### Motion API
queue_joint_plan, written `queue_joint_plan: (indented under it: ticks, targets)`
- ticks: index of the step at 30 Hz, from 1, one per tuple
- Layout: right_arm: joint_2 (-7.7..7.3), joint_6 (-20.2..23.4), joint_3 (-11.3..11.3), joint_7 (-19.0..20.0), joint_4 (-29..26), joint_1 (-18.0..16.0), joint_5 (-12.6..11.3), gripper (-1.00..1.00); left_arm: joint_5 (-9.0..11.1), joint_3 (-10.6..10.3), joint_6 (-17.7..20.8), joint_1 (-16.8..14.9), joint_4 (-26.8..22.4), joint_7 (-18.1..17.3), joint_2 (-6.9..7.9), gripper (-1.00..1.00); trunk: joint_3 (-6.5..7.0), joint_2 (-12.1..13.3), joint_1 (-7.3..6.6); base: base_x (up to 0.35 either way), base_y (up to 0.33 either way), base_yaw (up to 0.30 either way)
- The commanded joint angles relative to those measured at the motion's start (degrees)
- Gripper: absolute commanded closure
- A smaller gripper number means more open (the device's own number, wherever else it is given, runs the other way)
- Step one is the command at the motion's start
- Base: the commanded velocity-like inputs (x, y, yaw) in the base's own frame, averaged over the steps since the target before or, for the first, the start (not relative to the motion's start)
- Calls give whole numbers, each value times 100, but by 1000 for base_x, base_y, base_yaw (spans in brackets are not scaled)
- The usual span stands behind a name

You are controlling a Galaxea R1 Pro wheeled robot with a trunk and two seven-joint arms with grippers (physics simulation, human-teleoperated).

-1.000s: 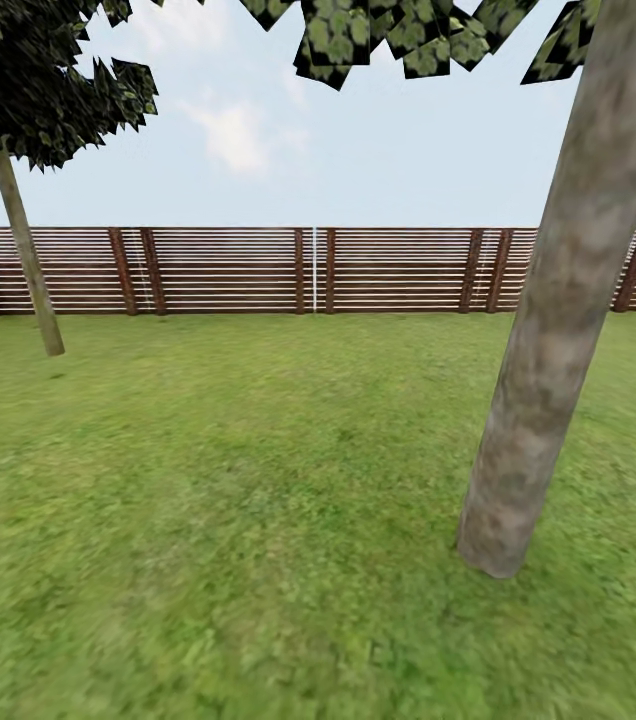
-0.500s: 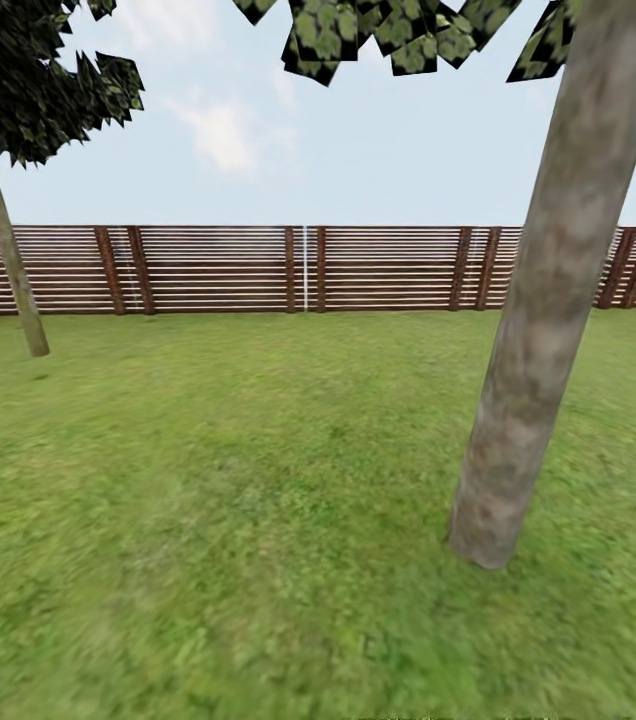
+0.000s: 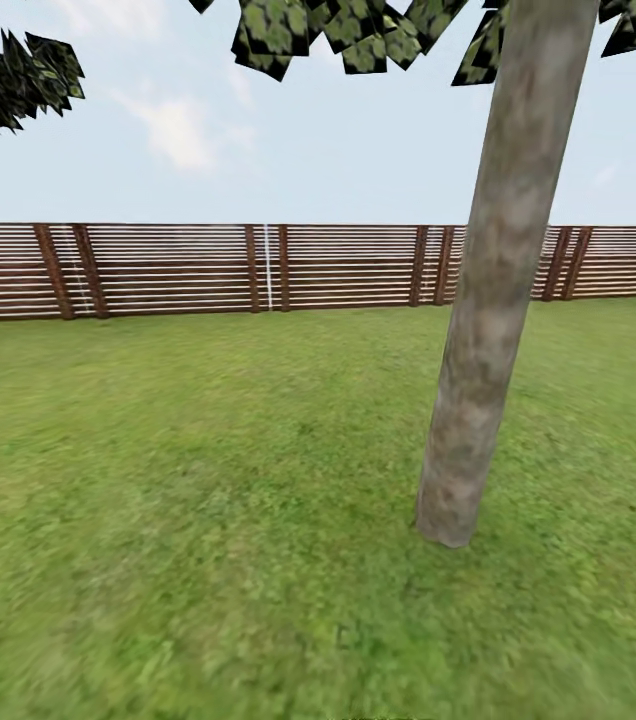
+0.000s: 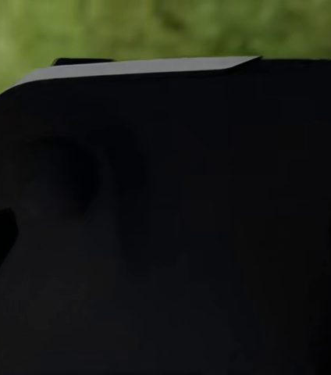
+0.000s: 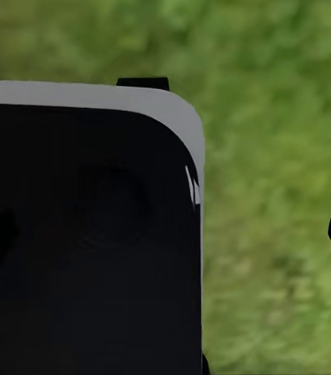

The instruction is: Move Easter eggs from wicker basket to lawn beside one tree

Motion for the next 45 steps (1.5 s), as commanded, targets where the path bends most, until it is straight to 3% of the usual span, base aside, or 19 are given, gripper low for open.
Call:
queue_joint_plan:
  ticks: [1, 16, 27, 45]
  targets:
    - [-1, -20, -11, -1, 7, -4, -2, -100, 2, 2, -10, 2, -7, -1, 0, -100, -23, -44, 22, 0, 0, -258]
    - [-89, -20, -72, -1, 7, -4, -2, -100, 2, 2, -10, 2, -7, -1, 6, -100, -292, -645, 352, 0, 0, -258]
    - [-165, -20, -267, -1, 7, -4, -2, -100, 2, 0, -2, 2, -7, 34, 8, -100, -292, -645, 352, 0, 0, -208]
    - [-161, -20, -289, -1, 7, -4, -2, -100, -3, -7, -1, 2, -7, 43, 3, -100, -292, -645, 352, 135, -138, -35]
